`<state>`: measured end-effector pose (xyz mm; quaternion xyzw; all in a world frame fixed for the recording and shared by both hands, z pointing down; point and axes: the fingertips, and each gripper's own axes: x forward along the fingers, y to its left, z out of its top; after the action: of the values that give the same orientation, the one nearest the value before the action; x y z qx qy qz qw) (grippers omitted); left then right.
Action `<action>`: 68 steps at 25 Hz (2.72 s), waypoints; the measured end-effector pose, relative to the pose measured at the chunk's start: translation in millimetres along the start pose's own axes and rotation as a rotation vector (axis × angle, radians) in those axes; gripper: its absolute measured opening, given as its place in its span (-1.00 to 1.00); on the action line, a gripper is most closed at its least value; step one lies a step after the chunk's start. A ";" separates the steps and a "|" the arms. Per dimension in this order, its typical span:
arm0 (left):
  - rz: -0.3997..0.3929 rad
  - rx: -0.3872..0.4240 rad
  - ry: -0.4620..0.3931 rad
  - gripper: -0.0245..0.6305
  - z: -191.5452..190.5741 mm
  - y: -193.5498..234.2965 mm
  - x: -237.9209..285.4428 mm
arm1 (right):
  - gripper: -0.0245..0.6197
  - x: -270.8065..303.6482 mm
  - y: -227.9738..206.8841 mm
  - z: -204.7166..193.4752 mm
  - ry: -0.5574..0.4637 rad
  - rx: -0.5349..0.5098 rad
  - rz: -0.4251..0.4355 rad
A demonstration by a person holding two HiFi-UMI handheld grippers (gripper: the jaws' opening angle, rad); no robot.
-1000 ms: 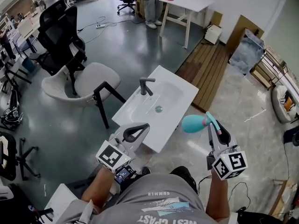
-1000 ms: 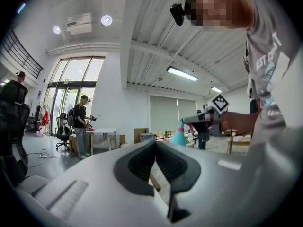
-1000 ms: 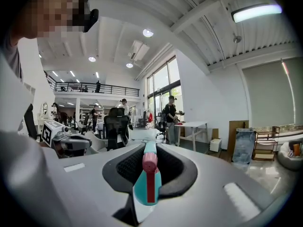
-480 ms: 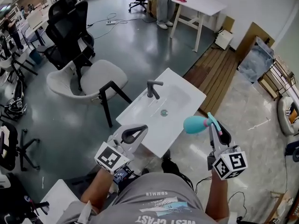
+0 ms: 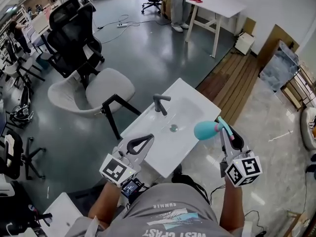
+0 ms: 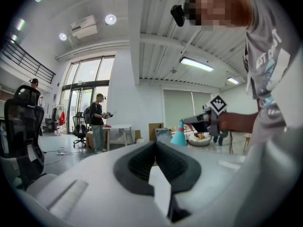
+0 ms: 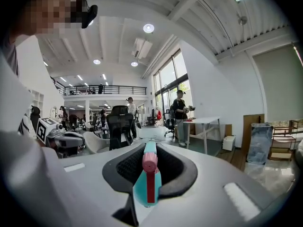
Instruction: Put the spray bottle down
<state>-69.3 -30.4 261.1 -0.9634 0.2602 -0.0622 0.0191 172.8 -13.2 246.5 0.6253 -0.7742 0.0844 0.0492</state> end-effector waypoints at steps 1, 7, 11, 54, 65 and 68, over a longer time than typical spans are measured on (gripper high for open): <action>0.005 -0.004 0.004 -0.92 -0.3 2.2 5.6 | -0.72 6.5 -6.0 0.8 0.002 0.000 0.004; 0.036 -0.028 0.048 -0.92 -19.3 17.9 28.6 | -0.72 49.8 -30.5 -3.2 0.015 0.008 0.030; 0.054 -0.044 0.065 -0.92 -30.3 32.2 40.5 | -0.72 78.3 -41.4 -4.3 0.023 0.006 0.045; 0.130 -0.203 0.207 -0.92 -119.9 89.1 115.4 | -0.72 277.0 -92.3 -88.4 0.171 -0.050 0.172; 0.138 -0.221 0.246 -0.92 -140.4 89.4 122.2 | -0.72 310.6 -100.2 -121.7 0.213 -0.053 0.187; 0.140 -0.230 0.248 -0.92 -142.9 89.0 124.1 | -0.72 318.0 -101.3 -130.7 0.229 -0.062 0.193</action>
<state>-25.9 -170.5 410.2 -0.9237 0.3324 -0.1489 -0.1189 200.1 -314.0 439.5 0.5327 -0.8222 0.1357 0.1480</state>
